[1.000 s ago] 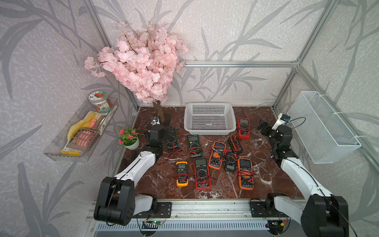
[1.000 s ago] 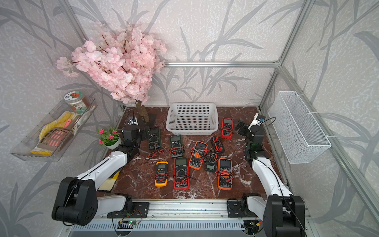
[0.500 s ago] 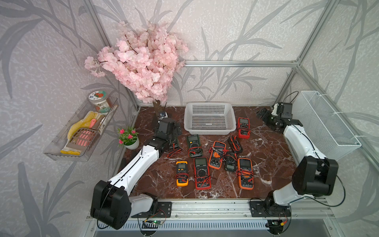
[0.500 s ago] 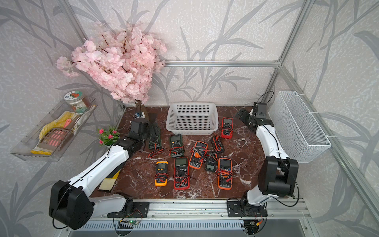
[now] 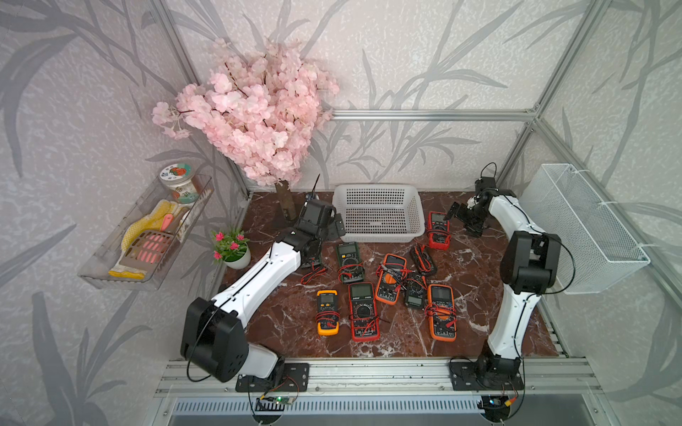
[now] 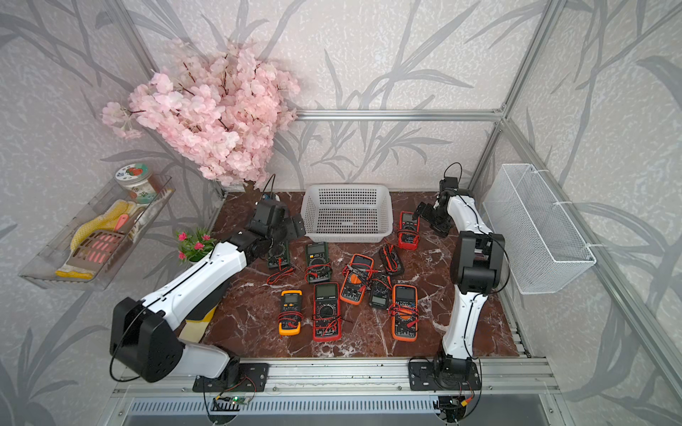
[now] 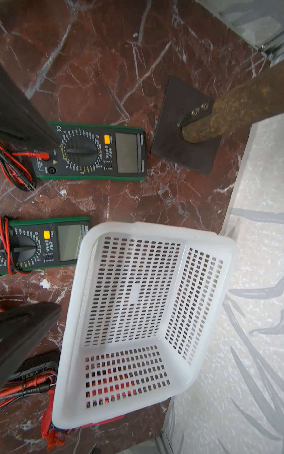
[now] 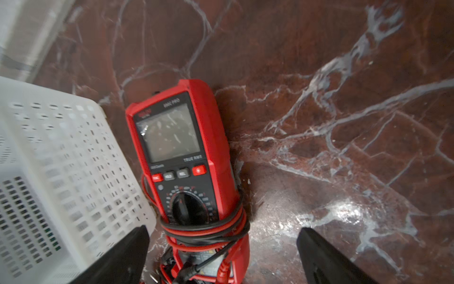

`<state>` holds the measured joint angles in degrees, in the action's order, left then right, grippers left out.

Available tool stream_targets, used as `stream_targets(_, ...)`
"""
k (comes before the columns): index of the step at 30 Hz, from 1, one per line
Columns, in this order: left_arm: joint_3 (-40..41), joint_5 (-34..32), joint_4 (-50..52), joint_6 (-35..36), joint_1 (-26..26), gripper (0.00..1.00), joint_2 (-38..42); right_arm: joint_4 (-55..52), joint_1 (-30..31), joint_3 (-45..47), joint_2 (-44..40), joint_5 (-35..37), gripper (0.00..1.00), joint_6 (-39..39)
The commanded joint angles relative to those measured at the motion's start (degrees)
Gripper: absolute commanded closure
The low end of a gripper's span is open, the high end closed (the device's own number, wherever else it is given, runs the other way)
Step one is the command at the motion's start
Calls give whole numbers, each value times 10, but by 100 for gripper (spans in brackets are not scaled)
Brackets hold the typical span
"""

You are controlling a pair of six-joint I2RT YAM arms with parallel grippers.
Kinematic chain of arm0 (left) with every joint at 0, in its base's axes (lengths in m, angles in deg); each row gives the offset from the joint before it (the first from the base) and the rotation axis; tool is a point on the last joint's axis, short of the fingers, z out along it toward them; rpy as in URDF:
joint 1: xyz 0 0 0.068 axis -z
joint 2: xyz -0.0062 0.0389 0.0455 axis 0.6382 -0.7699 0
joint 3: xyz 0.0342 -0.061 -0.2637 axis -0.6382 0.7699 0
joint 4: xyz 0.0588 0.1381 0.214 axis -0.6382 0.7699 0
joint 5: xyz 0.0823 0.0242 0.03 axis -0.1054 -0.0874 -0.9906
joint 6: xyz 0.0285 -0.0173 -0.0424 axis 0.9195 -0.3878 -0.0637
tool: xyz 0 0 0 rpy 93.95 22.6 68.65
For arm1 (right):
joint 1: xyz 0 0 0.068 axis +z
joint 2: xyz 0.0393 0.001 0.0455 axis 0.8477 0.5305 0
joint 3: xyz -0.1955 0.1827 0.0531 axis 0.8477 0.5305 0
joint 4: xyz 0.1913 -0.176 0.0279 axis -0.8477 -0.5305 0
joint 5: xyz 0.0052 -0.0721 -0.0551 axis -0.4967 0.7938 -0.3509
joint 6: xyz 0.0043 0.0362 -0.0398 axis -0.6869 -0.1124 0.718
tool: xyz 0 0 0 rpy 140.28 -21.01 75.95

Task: Put the multimeter into the basket
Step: Pick up the multimeter from the center of the board.

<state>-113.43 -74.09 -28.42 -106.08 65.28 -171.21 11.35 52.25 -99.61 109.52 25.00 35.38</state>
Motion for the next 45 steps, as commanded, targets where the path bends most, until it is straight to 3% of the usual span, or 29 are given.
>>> stream_targets(1, -29, 17, 27, -11, 9, 0, -30, -48, 12, -24, 3, 32, 1, 36)
stream_targets(13, -92, 46, 40, 5, 16, 0, -92, -46, 58, -51, 40, 64, 1, 58)
stream_targets(30, -83, 81, 43, 4, 17, 0, -98, -101, 86, -146, 141, 104, 1, 79)
stream_targets(35, -79, 84, 43, -3, 16, 0, -91, -113, 86, -166, 161, 104, 12, 82)
stream_targets(41, -73, 86, 44, -7, 17, 0, -82, -121, 86, -153, 139, 111, 40, 92)
stream_targets(45, -71, 85, 44, -6, 17, 0, -79, -106, 80, -116, 95, 128, 46, 90)
